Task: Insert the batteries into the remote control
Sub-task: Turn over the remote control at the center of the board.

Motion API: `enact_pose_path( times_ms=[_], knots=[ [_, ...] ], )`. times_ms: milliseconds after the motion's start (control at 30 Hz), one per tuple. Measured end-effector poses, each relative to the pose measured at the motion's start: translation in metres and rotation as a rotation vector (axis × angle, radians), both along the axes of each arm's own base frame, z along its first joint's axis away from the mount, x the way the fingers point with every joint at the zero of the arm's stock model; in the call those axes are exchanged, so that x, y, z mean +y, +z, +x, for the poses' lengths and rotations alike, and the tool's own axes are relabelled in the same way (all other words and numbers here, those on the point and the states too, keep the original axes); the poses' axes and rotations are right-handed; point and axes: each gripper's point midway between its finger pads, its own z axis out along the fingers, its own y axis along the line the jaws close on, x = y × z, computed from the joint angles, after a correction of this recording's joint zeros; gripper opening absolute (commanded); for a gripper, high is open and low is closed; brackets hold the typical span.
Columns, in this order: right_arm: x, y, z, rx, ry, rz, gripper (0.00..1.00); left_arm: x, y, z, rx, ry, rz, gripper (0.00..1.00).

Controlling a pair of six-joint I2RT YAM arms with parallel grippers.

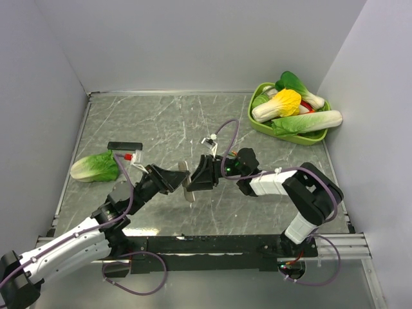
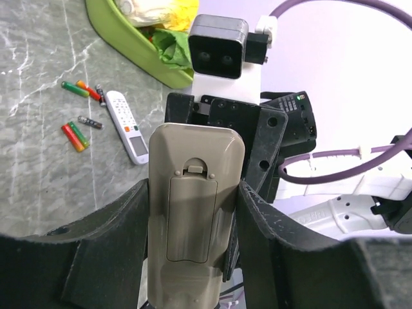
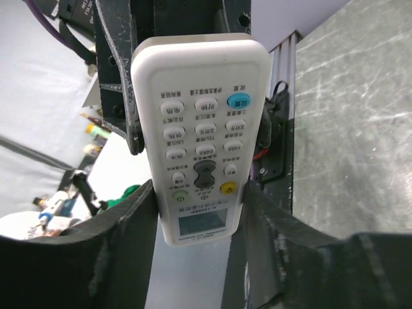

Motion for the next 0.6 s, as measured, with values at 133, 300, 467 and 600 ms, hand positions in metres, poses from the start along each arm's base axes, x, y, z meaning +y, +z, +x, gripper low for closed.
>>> enact_pose_path(
  times_ms=[133, 300, 467, 600],
  knots=[
    [-0.001, -0.001, -0.003, 0.023, 0.022, -0.003, 0.0, 0.004, 0.0, -0.002, -0.004, 0.004, 0.005, 0.99],
    [-0.009, -0.009, 0.005, -0.008, -0.018, -0.041, 0.0, 0.029, 0.02, 0.0, -0.044, 0.107, 0.004, 0.99],
    [-0.026, -0.024, 0.036, -0.085, -0.246, -0.238, 0.0, 0.068, 0.042, 0.01, -0.033, 0.292, 0.077, 0.99],
    [-0.06, -0.044, 0.075, -0.17, -0.49, -0.526, 0.0, 0.101, 0.045, 0.016, 0.007, 0.438, 0.18, 0.99]
  ],
)
